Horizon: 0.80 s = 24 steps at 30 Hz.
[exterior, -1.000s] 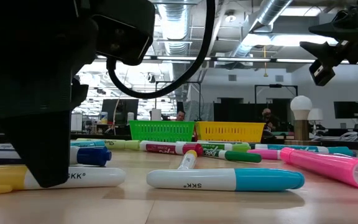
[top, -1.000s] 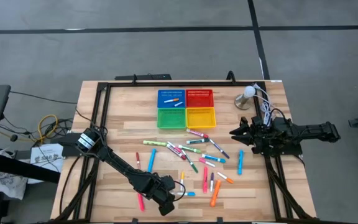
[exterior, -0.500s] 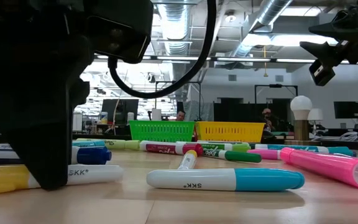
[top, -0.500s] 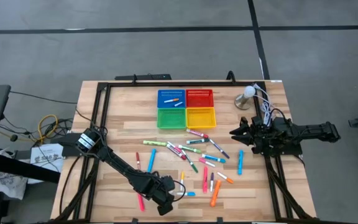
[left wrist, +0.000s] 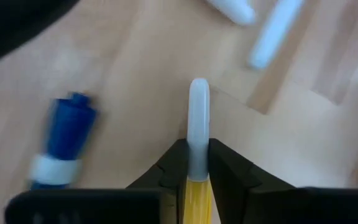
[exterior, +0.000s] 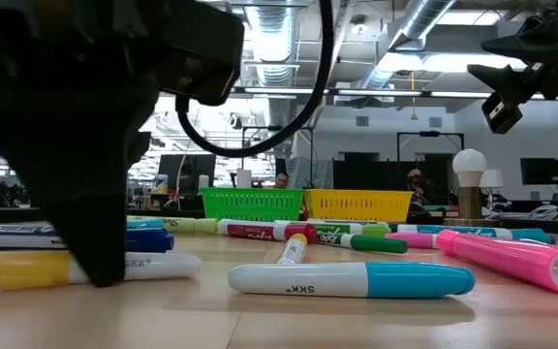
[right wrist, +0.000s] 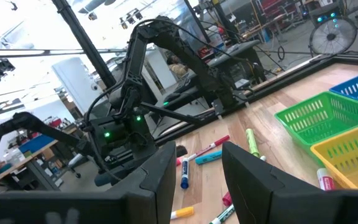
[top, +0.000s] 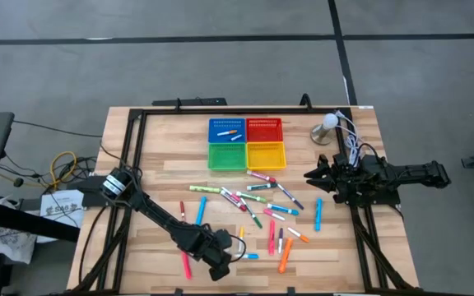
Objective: Pick & Place Markers
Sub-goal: Put the bottom small yellow marker into the blue bin
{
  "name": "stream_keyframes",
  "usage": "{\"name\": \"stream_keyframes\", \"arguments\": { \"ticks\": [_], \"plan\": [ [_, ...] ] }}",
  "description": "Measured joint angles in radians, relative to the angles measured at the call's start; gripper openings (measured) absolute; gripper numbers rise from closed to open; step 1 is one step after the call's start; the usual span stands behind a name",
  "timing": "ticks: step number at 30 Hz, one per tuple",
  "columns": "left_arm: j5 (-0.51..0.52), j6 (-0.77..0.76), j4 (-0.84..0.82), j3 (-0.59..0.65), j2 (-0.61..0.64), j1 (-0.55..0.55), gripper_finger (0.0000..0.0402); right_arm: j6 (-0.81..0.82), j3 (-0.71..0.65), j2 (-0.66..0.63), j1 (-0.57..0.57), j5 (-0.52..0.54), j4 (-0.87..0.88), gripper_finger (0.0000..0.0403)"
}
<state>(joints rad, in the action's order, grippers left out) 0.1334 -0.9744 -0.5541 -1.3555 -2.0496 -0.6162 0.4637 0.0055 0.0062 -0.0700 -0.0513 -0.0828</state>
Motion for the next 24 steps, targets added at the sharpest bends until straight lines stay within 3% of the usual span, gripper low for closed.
{"name": "stream_keyframes", "arguments": {
  "ticks": [12, 24],
  "plan": [
    [-0.136, 0.067, 0.018, -0.003, 0.233, 0.073, 0.0057, 0.000, 0.000, 0.000, 0.000, 0.000, 0.000, 0.0120],
    [-0.090, 0.201, 0.024, -0.005, 0.530, 0.253, 0.0054, 0.000, 0.000, 0.000, 0.000, 0.000, 0.000, 0.0120]
  ]
}}
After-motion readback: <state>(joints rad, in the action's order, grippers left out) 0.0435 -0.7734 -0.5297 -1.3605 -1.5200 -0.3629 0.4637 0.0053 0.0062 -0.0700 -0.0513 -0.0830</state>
